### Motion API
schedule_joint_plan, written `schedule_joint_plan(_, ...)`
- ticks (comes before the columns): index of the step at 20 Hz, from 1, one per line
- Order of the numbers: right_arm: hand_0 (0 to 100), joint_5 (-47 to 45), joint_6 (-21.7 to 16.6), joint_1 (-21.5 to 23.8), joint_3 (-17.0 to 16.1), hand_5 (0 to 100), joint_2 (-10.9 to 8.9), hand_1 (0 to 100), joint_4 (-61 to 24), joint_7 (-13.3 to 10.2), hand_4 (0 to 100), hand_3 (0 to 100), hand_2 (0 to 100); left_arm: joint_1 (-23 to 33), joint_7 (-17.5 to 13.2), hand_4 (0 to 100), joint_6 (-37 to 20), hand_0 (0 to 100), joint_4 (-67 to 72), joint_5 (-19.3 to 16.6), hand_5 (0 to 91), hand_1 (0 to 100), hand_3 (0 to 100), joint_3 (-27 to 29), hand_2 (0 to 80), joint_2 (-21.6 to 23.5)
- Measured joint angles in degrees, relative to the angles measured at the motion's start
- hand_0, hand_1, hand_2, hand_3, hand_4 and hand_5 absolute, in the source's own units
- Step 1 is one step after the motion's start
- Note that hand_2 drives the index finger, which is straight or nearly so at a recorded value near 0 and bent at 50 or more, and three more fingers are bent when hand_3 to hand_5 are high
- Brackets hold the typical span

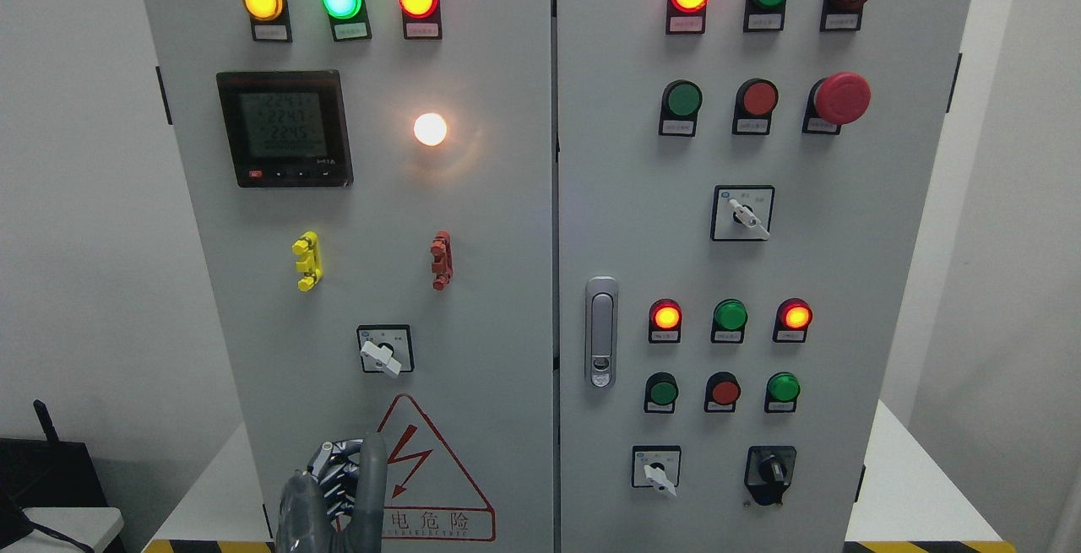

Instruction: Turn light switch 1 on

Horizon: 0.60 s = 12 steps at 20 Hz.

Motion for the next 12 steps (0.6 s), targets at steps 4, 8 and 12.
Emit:
schedule_joint_plan(4,12,0.00,0.00,0.00,0.00,0,0.00,39,0.01,0.00,0,0,0,9.08,-3.25,50,-16.10,31,3.91,3.23,29.1,4,41,4.98,15.1,1.28)
schedule_joint_plan(8,12,0.00,0.00,0.00,0.00,0,0.00,39,0.01,0.00,0,0,0,14.88,-4.80,50,-26.49,58,11.95,8.46,29.6,0,42,11.52,8.3,2.75)
schedule_joint_plan(12,12,0.00,0.00,0.00,0.00,0,0.00,39,0.01,0.00,0,0,0,17.64,-9.16,50,-33.07,66,24.15,11.34,30.9,0,42,19.39,9.4,3.76)
